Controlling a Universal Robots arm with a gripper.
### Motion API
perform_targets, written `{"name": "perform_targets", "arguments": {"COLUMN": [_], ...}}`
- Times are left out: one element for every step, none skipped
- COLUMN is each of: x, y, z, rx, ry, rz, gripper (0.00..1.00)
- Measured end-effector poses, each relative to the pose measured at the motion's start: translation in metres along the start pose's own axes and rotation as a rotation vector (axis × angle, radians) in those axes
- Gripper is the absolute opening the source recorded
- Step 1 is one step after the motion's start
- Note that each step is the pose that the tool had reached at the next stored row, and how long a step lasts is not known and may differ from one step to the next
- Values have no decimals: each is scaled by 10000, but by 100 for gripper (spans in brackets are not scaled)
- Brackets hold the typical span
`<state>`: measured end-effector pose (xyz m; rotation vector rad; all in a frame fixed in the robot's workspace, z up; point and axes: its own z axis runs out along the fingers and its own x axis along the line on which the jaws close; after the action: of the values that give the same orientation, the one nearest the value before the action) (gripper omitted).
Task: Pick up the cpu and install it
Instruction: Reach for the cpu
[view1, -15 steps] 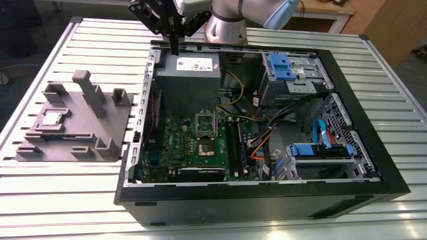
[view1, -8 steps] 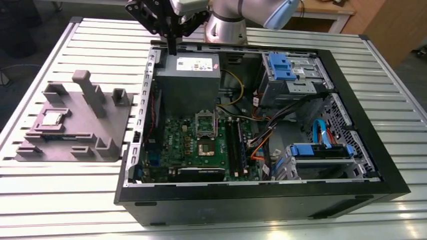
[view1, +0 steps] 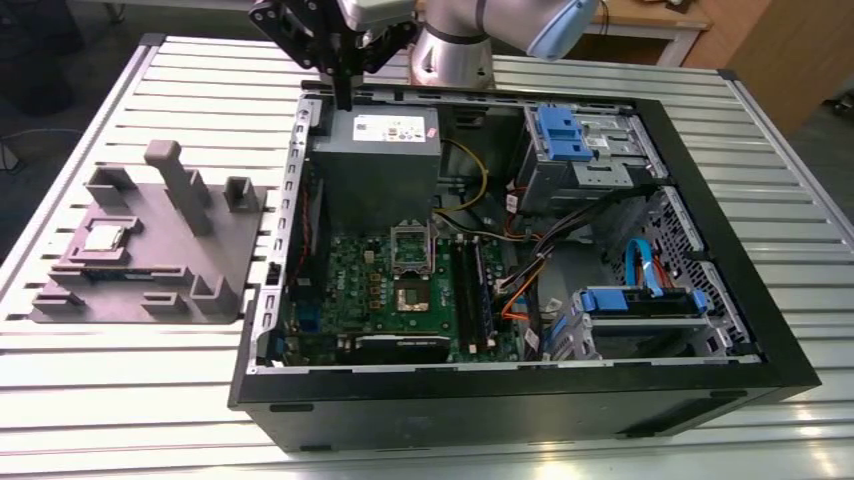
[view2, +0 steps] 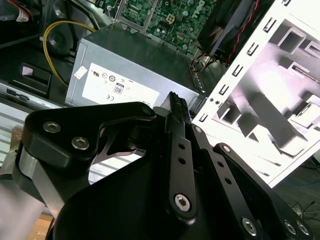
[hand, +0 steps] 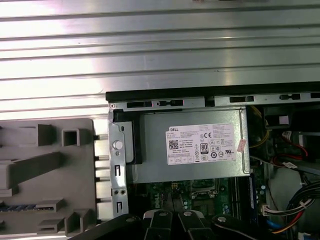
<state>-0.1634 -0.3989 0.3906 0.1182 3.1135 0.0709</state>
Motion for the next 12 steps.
{"name": "perform_targets", "arguments": {"x": [5, 12, 18, 24, 30, 36, 41, 47, 51, 56, 61, 66], "y": [-1, -1, -1, -2, -2, -3, -3, -4, -4, -4, -5, -5], "z": [0, 0, 1, 2, 2, 3, 3, 4, 4, 5, 6, 6], "rx": [0, 1, 0, 0, -1, 0, -1, 0, 0, -1, 0, 0], "ry": [0, 1, 0, 0, 0, 0, -1, 0, 0, 0, 0, 0], "rz": [0, 0, 0, 0, -1, 0, 0, 0, 0, 0, 0, 0], "gripper": [10, 10, 10, 10, 10, 10, 10, 10, 10, 10, 10, 10]}}
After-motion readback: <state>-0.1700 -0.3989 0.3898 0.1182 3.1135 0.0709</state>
